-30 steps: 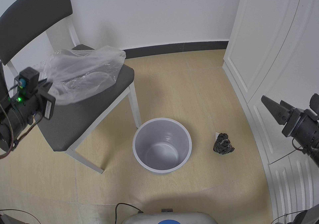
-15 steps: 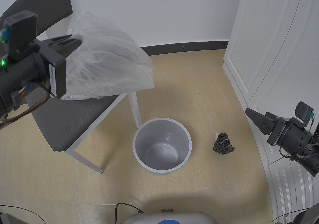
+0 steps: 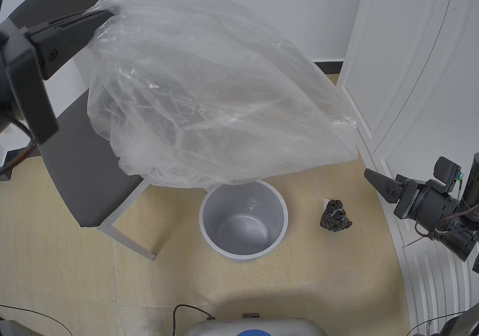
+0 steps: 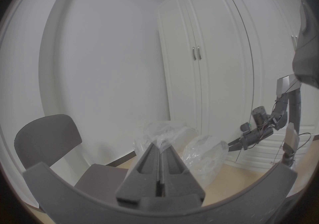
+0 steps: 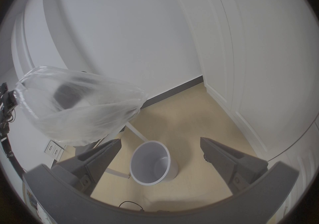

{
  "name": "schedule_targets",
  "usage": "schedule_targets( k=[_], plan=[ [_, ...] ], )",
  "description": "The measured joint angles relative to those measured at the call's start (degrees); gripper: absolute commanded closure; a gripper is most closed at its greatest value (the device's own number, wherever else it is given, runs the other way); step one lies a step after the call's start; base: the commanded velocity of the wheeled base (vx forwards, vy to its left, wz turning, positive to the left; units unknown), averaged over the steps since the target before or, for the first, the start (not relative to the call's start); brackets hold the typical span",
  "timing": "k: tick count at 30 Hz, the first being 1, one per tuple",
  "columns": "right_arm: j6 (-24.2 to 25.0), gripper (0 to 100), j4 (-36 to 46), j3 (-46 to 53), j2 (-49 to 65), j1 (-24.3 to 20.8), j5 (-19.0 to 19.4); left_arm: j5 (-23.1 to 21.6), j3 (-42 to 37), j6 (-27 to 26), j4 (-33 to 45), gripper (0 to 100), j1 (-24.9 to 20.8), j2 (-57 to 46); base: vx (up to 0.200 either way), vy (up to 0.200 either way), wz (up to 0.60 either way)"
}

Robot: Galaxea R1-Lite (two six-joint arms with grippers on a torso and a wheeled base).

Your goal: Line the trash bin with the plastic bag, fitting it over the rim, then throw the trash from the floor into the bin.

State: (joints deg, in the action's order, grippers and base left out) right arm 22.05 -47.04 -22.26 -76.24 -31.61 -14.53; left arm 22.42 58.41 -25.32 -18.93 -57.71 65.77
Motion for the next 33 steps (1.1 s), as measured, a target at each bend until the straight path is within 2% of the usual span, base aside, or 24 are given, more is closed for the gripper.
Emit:
schedule_targets(
  k=[7,12,19,27,33],
  plan=[
    [-0.77,0,0.51,0.00,1.71,0.80,0.74,-0.01,-0.20,0.01,-0.02,100,-1.30,-0.72,0.000,0.000,0.00],
    [-1.69,0,1.94,-0.09,6.73,0.83,4.33,-0.01,-0.22,0.01,-0.37,100,-2.24,-0.72,0.000,0.000,0.00],
    [-1.21,0,3.39,-0.15,10.56,0.09,6.39,0.00,0.11,0.00,-1.37,100,-4.25,0.00,0.000,0.000,0.00],
    [3.25,0,2.10,0.99,2.99,-6.18,4.83,0.05,1.01,-0.05,-1.80,100,-5.85,1.26,0.000,0.000,0.00],
    [6.49,0,-4.02,1.34,-2.95,-7.61,4.08,0.13,1.54,-0.05,-1.95,100,-6.97,1.46,0.000,0.000,0.00]
  ],
)
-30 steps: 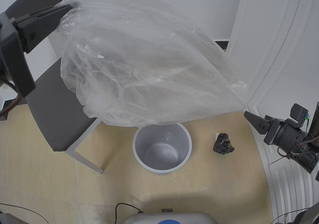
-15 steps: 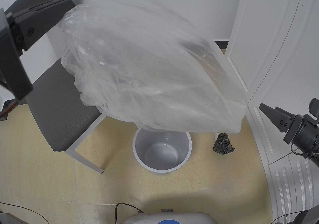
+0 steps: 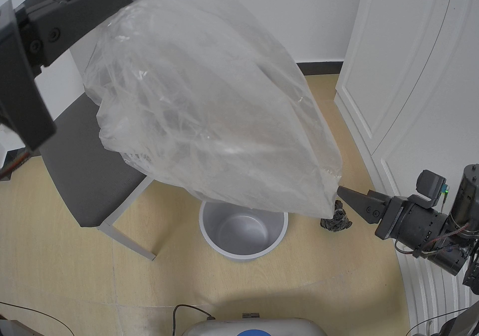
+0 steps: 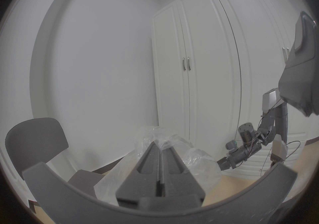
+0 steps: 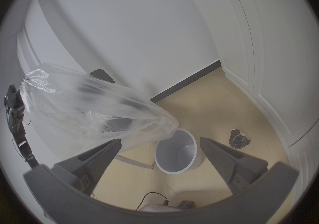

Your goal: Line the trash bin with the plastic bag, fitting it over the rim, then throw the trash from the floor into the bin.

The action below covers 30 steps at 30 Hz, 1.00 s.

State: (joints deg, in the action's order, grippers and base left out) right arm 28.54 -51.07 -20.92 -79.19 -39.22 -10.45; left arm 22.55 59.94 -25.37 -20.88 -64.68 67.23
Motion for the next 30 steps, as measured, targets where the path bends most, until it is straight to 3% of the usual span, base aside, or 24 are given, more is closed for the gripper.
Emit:
schedule_targets(
  k=[23,24,30],
  plan=[
    [2.68,0,-2.63,0.00,-5.23,0.22,-0.26,0.27,0.09,0.16,0.17,100,-5.51,-0.10,0.000,0.000,0.00],
    [2.39,100,-2.58,0.11,-5.23,0.22,-0.30,0.32,0.09,0.13,0.17,100,-5.57,-0.12,0.000,0.000,0.00],
    [2.13,100,-2.55,0.26,-4.83,0.52,-0.83,0.49,0.00,0.09,0.33,100,-5.61,-0.21,0.000,0.000,0.00]
  ],
)
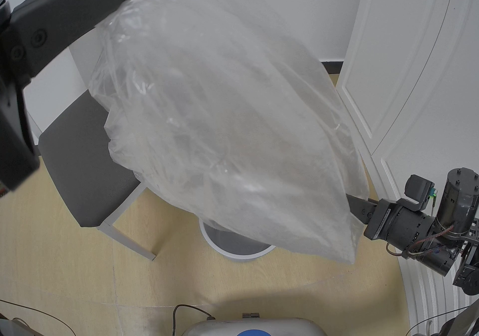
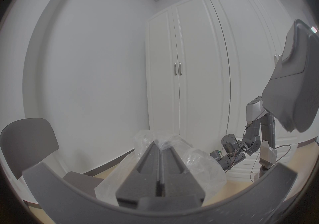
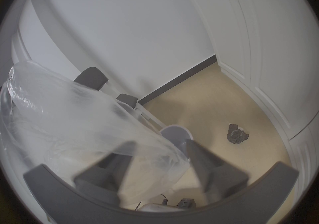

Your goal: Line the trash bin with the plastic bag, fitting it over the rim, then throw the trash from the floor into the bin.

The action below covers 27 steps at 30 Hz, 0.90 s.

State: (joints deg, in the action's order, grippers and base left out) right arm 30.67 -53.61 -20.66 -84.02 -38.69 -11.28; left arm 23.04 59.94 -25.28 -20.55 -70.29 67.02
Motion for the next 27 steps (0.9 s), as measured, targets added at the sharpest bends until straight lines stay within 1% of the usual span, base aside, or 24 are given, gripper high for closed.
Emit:
schedule_targets(
  k=[7,11,16,19,21,24,25,27],
  plan=[
    [-1.88,100,0.02,0.18,0.63,1.40,-0.40,0.33,-0.22,-0.11,0.33,100,0.28,-0.11,0.000,0.000,0.00],
    [-6.23,100,0.18,0.52,1.33,2.39,-2.07,2.13,-0.21,-0.11,2.88,100,0.91,-0.10,0.000,0.000,0.00],
    [-7.25,100,0.44,0.72,2.55,2.95,-2.89,2.90,0.22,0.11,6.46,100,2.93,0.34,0.000,0.000,0.00],
    [-7.30,100,0.49,0.72,2.99,3.00,-2.95,2.99,0.23,1.08,8.27,100,5.74,0.76,0.000,0.000,0.00],
    [-7.30,100,0.49,0.61,3.17,3.02,-3.04,3.51,0.20,3.34,9.20,100,7.97,1.13,0.000,0.000,0.00],
    [-7.69,100,0.46,0.46,3.43,3.11,-4.02,4.66,0.04,7.80,9.72,100,9.81,1.63,0.000,0.000,0.00],
    [-8.16,100,0.46,0.44,3.54,3.11,-4.57,4.82,0.01,9.01,9.78,100,10.12,1.72,0.000,0.000,0.00],
    [-10.84,100,0.41,0.38,4.01,3.04,-6.60,5.14,-0.07,13.32,9.91,100,11.06,2.00,0.000,0.000,0.00]
  ],
)
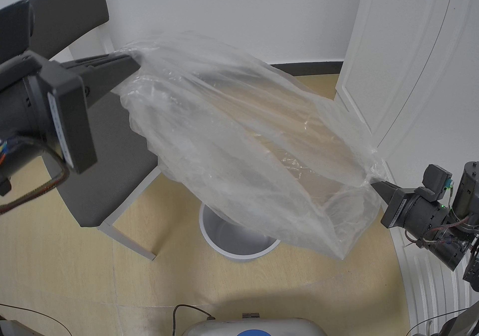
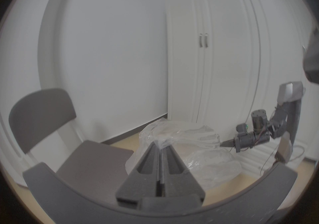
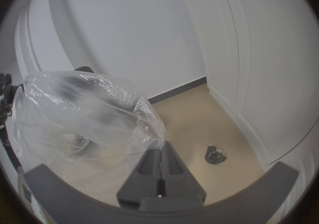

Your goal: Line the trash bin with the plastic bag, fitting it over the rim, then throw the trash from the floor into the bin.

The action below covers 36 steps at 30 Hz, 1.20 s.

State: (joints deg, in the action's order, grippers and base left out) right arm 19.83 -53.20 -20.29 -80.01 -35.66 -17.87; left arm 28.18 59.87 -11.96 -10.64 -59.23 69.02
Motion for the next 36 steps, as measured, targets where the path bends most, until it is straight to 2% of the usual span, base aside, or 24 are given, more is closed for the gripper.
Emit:
schedule_targets(
  k=[4,10,17,20,27,36],
  plan=[
    [-3.06,100,-0.06,0.00,1.21,-0.11,-2.11,0.20,-1.99,7.84,0.17,100,2.77,0.18,0.000,0.000,0.00],
    [-4.21,100,0.05,0.13,2.26,0.29,-2.99,-0.07,-8.61,17.57,-0.05,100,7.73,-0.10,0.000,0.000,0.00],
    [-4.35,100,0.10,0.34,1.60,0.49,-3.21,-0.88,-15.06,24.41,-0.33,100,10.03,-2.84,0.000,0.000,0.00],
    [-4.35,100,-0.04,0.39,1.34,0.51,-3.21,-2.35,-16.27,25.72,-0.39,100,11.69,-3.78,0.000,0.000,0.00],
    [-4.40,100,-0.30,0.39,1.01,0.49,-3.17,-10.13,-17.57,27.23,-0.30,100,19.08,-5.17,0.000,0.000,0.00],
    [-4.53,100,-0.26,0.98,1.23,0.05,-3.21,-10.20,-18.18,26.93,0.13,100,19.96,-4.96,0.000,0.000,0.00]
  ],
)
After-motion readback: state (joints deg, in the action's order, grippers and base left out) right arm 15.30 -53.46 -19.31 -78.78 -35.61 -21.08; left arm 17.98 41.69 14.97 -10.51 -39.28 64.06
